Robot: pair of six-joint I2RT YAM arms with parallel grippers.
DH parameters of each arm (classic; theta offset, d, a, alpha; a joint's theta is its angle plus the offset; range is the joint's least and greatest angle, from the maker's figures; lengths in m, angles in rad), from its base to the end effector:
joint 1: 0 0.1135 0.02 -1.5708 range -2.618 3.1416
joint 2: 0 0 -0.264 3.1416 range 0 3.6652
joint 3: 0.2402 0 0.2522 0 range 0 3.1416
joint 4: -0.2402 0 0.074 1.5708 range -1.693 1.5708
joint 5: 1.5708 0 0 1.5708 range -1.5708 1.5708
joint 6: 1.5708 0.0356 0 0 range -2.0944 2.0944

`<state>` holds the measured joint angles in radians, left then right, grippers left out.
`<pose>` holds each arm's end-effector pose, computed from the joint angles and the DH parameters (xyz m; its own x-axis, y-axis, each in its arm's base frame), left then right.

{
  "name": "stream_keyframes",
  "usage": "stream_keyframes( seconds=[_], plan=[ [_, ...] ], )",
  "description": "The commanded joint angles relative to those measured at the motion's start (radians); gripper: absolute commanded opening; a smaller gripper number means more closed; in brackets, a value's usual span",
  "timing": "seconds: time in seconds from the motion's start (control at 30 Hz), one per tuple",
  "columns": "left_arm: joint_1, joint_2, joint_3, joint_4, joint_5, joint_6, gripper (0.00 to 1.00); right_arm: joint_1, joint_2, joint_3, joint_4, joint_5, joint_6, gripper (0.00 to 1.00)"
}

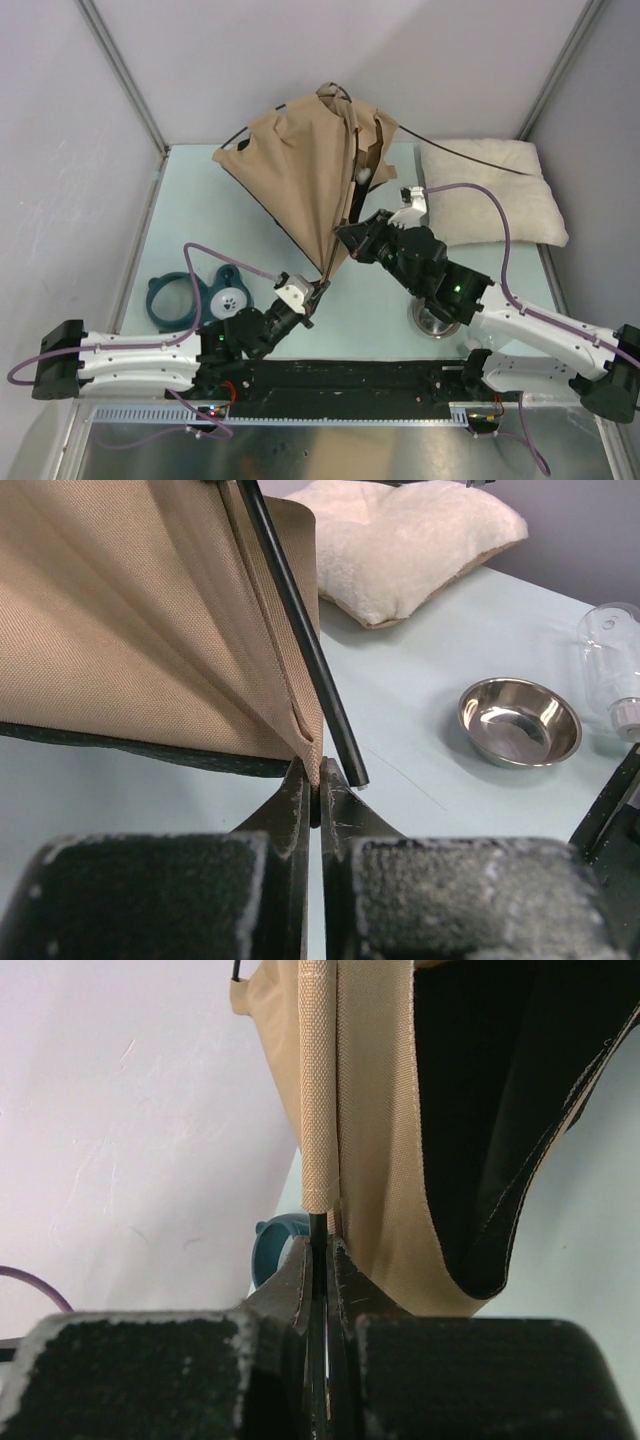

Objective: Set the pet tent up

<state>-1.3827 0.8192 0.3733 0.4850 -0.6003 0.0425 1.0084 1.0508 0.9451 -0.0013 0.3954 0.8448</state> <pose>0.0553 -0.1828 0.2589 0.0373 -0.0083 -0.9993 0.7041 0.7098 0.0204 0.1422 0.1999 0.3650 -0.4689 0.5503 -0.6908 -0.3401 0.6093 0.7163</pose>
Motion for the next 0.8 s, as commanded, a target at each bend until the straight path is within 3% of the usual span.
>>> stream_keyframes(
  seconds=[0.0,0.77],
  plan=[
    [-0.077,0.007,-0.033,-0.095,0.121,-0.066,0.00,-0.082,0.024,0.101,0.177,0.266,0.014,0.00],
    [-0.076,-0.005,-0.039,-0.095,0.090,-0.061,0.00,-0.063,0.023,0.102,0.112,0.232,0.033,0.00]
  ],
)
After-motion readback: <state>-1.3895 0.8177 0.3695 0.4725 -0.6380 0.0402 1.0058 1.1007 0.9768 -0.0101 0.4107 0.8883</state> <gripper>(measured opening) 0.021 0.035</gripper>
